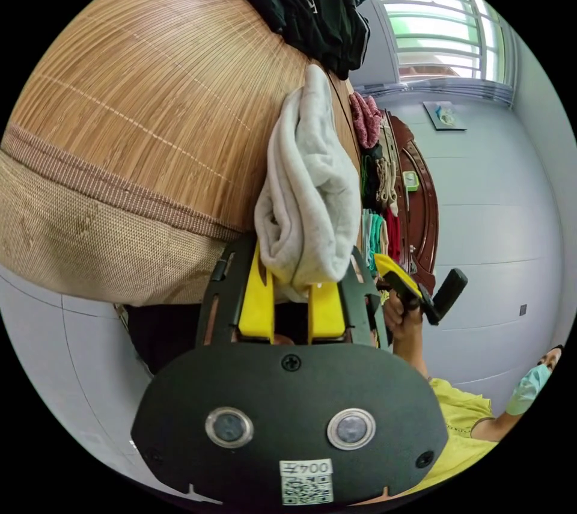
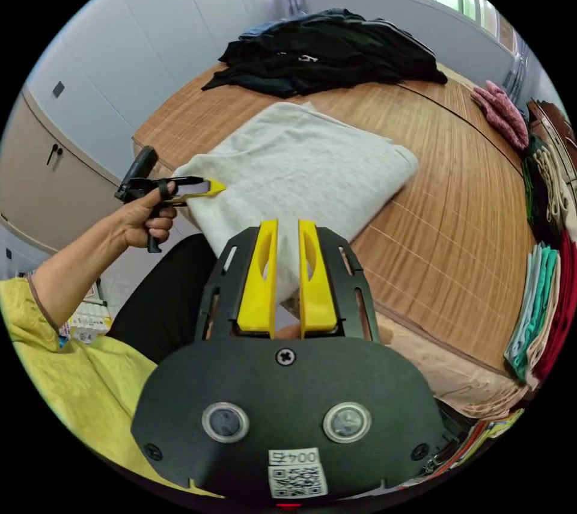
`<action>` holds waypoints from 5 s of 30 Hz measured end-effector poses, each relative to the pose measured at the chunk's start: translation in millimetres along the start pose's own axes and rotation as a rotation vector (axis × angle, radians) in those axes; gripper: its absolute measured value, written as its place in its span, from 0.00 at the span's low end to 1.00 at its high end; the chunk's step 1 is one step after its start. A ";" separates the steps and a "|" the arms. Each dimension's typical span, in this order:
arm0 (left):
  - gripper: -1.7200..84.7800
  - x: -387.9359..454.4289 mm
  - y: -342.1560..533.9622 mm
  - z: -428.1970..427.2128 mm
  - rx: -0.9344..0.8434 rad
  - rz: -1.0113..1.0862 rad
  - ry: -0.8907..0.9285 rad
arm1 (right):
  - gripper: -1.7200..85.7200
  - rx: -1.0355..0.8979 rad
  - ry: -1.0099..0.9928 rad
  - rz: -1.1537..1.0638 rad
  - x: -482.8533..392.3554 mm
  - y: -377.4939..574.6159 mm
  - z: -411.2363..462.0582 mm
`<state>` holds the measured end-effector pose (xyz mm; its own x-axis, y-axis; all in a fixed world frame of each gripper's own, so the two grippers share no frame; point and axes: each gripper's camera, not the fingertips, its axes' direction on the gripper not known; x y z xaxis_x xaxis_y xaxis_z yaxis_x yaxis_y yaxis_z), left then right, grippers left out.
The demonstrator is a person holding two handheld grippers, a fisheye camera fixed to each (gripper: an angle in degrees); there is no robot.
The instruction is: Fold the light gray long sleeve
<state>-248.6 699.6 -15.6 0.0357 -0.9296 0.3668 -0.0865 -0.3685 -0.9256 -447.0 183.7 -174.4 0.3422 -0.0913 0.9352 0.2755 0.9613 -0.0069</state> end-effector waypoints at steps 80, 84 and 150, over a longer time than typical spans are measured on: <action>0.08 482.6 -192.3 437.7 -0.340 0.023 -0.444 | 0.09 -0.044 -0.149 0.734 545.5 -113.5 -327.2; 0.08 492.0 -206.4 444.8 -0.364 0.037 -0.428 | 0.09 -0.057 -0.106 0.729 536.0 -136.0 -346.0; 0.09 694.4 -503.7 847.8 0.078 0.105 -0.281 | 0.10 0.102 0.244 0.459 839.5 -527.0 -488.4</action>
<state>663.8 240.7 626.0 0.3053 -0.9219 0.2384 -0.0285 -0.2591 -0.9654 133.8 -526.6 441.4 0.6098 0.2983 0.7343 -0.0360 0.9360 -0.3502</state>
